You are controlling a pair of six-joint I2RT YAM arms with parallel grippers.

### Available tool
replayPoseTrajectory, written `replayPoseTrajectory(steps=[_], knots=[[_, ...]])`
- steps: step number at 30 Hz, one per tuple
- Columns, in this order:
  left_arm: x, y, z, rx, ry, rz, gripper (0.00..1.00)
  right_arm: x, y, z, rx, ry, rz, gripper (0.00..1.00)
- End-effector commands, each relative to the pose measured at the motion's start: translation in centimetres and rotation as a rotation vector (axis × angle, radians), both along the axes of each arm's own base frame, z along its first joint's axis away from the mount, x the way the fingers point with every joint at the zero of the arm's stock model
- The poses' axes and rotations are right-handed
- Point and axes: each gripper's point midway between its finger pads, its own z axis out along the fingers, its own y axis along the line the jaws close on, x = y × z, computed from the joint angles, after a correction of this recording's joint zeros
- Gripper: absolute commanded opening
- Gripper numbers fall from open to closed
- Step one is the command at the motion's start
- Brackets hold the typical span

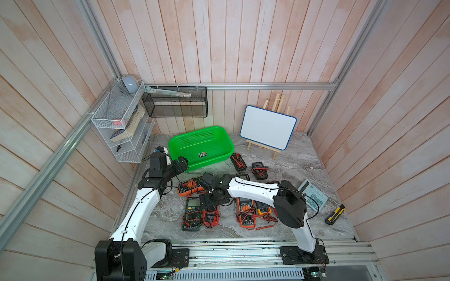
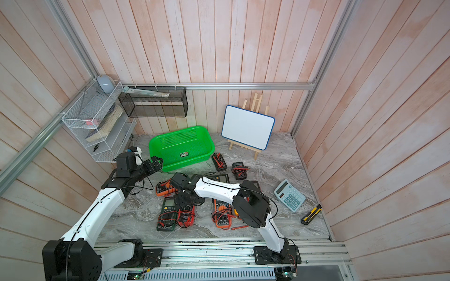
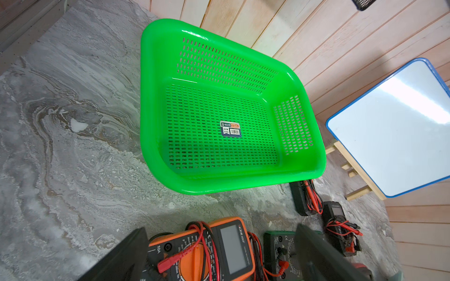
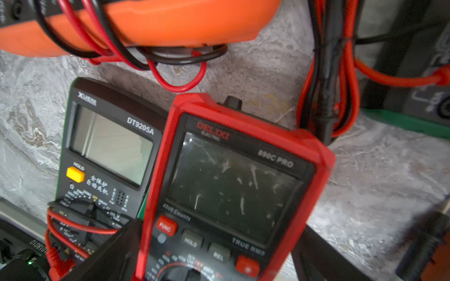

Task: Put the multimeter into the basket
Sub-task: Pick up the multimeter from the center of the board.

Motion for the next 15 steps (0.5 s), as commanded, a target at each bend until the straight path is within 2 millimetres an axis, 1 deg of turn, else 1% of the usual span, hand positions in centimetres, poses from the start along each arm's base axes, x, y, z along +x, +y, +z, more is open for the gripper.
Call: replayPoseTrajectory(steps=[1, 5, 15], knots=[[0.2, 0.0, 1.4, -0.012, -0.048, -0.002, 1.00, -1.2, -0.4, -2.3, -0.061, 0.057, 0.041, 0.98], [0.1, 0.0, 1.3, -0.019, -0.048, -0.001, 1.00, -1.4, -0.5, -2.6, -0.065, 0.061, 0.053, 0.98], [0.2, 0.1, 0.4, -0.014, -0.023, 0.007, 1.00, -1.6, -0.9, -1.5, -0.026, 0.038, 0.071, 0.98]])
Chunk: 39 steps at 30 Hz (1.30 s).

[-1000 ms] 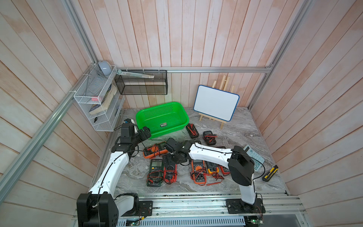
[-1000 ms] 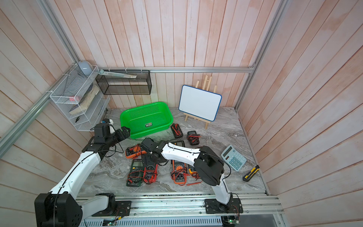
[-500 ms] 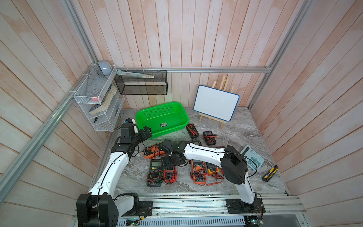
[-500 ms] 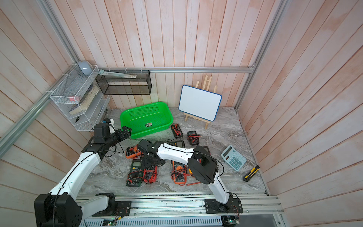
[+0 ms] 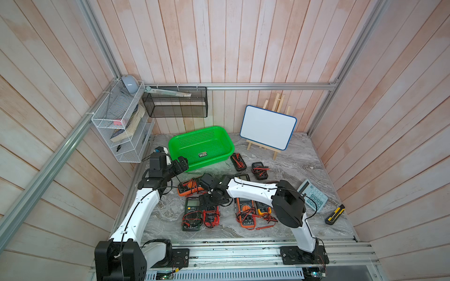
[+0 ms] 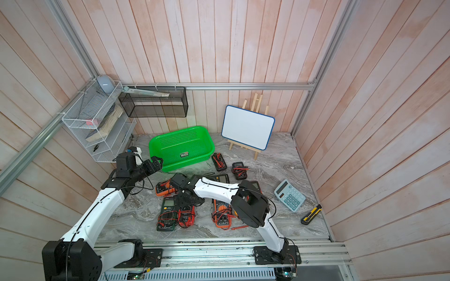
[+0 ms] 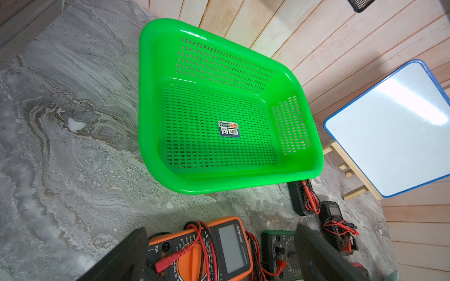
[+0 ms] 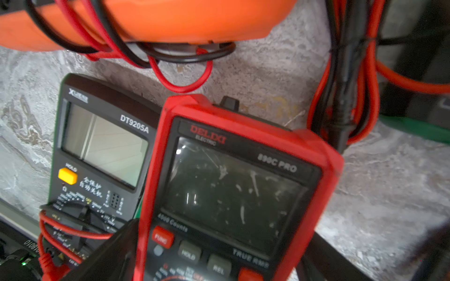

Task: Put the multimeter into the basket
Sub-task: Pick up the multimeter from the center of the board.

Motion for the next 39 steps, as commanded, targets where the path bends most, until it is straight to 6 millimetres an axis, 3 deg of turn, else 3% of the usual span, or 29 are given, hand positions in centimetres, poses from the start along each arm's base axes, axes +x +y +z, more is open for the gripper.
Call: replayPoseTrajectory(steps=[1, 5, 9, 29, 31, 36, 39], knots=[[0.2, 0.1, 0.2, -0.008, -0.020, 0.004, 1.00, -1.6, -1.0, -0.9, -0.032, 0.039, 0.050, 0.98], [0.1, 0.1, -0.2, -0.015, -0.011, 0.007, 1.00, -2.1, -0.9, -0.5, -0.022, 0.044, 0.072, 0.98], [0.0, 0.1, -0.3, -0.015, -0.007, 0.006, 1.00, -2.9, -1.2, -1.6, -0.042, 0.061, 0.098, 0.98], [0.1, -0.3, 0.1, -0.018, -0.017, -0.018, 1.00, -3.4, -1.5, -2.7, -0.041, 0.072, 0.144, 0.98], [0.1, -0.4, 0.2, -0.019, -0.019, -0.022, 1.00, -3.5, -1.5, -2.8, -0.040, 0.074, 0.160, 0.92], [0.3, -0.5, 0.2, -0.024, -0.021, -0.029, 1.00, -3.3, -1.9, -1.7, -0.031, 0.039, 0.173, 0.62], [0.3, -0.5, 0.3, -0.027, -0.022, -0.028, 1.00, -2.9, -2.2, -0.5, -0.022, -0.001, 0.170, 0.56]])
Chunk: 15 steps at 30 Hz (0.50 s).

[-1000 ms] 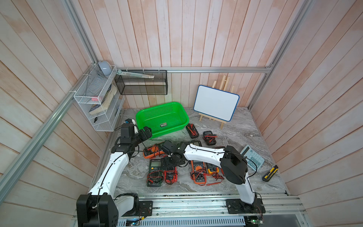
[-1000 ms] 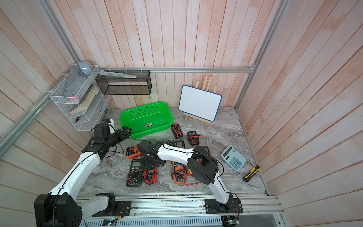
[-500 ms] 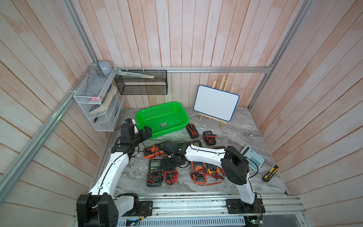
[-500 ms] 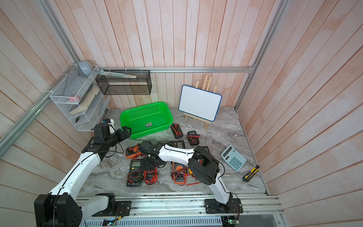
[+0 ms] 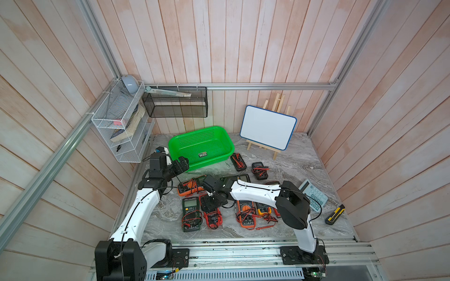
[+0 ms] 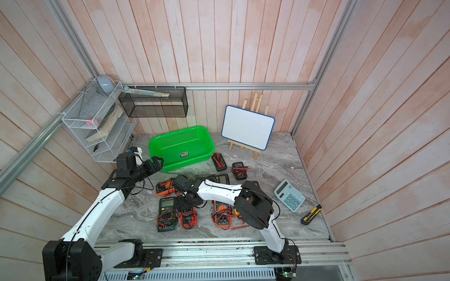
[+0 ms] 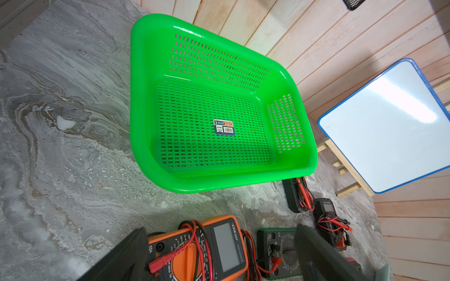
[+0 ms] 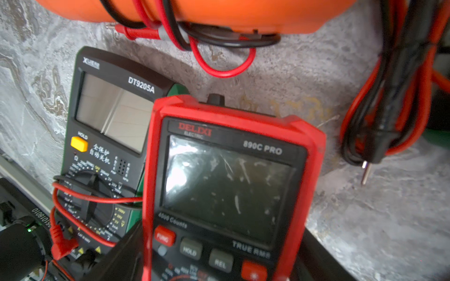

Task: Put the multimeter into the basket
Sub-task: Pick up the multimeter from the center of the board.

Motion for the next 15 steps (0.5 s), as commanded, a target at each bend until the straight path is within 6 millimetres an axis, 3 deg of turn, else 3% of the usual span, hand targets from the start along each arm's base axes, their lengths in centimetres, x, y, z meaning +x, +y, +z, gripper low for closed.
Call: replayPoseTrajectory(steps=[1, 5, 6, 15], knots=[[0.3, 0.0, 0.2, -0.006, -0.015, -0.007, 1.00, -1.7, -2.5, -0.5, -0.093, 0.002, 0.050, 0.57], [0.3, -0.1, 0.1, -0.010, -0.015, -0.006, 1.00, -1.6, -2.8, 0.1, -0.098, -0.014, 0.060, 0.94], [0.3, -0.1, 0.1, -0.011, -0.014, -0.006, 1.00, -1.5, -2.9, 0.2, -0.099, -0.016, 0.061, 0.98], [0.3, -0.3, -0.2, -0.008, -0.009, -0.015, 1.00, -1.6, -2.7, 1.2, -0.082, -0.015, 0.054, 0.98]])
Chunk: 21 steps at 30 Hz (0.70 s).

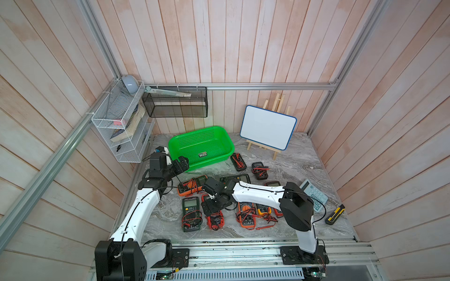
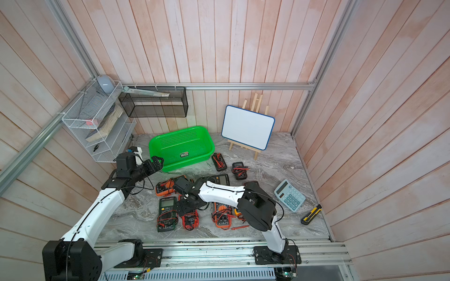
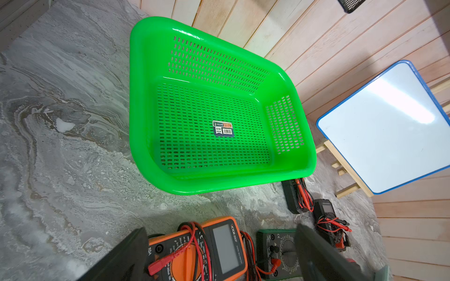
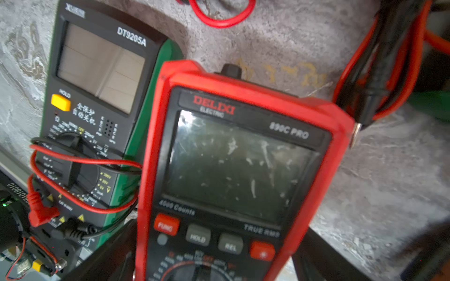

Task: Put the multimeter into the basket
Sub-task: Pick up the multimeter from the center of the board.

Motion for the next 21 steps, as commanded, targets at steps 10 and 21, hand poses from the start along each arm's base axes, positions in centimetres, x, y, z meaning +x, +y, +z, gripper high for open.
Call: replayPoseTrajectory(steps=[10, 21], knots=[[0.2, -0.7, -0.2, -0.018, -0.006, -0.031, 1.00, -1.1, -0.7, -1.9, -0.065, 0.052, 0.019, 0.98], [0.0, -0.7, -0.4, -0.024, -0.001, -0.027, 1.00, -1.9, -0.9, -3.6, -0.066, 0.090, 0.046, 0.75]])
